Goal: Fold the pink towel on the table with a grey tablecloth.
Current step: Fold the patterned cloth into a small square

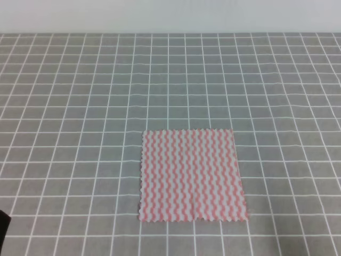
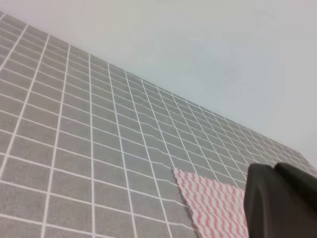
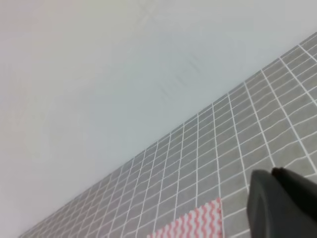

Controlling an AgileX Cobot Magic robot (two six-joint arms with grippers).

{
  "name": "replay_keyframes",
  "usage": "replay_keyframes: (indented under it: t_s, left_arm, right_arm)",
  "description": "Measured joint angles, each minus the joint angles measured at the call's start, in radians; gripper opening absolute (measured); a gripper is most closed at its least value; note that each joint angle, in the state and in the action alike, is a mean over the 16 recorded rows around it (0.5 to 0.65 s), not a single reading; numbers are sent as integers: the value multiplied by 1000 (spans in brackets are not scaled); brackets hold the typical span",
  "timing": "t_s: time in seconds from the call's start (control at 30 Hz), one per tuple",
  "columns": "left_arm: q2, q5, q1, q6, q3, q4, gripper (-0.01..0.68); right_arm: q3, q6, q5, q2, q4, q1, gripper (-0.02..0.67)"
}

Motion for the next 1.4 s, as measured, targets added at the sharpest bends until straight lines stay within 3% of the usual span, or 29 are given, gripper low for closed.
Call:
replay_keyframes:
  t_s: [0.37,0.7,1.03,1.23,1.4]
  left_arm:
    - [31,29,0,-5,-33,-20,-1]
    - [256,127,0,28,-179,-4,-1]
    - [612,195,-2,235,-323,-5,0]
    - [791,242,-4,451,-389,-125,0]
    - [907,275,-25,622,-441,-259,-1]
  right_arm:
    - [-43,-4,95,49,-7,0,-16]
    - [-219,-3,271,293,-108,0,-17]
    - [-396,-31,472,606,-202,0,-17]
    - [-461,-121,528,775,-134,16,-16]
    - [-493,-189,503,898,-57,89,-16]
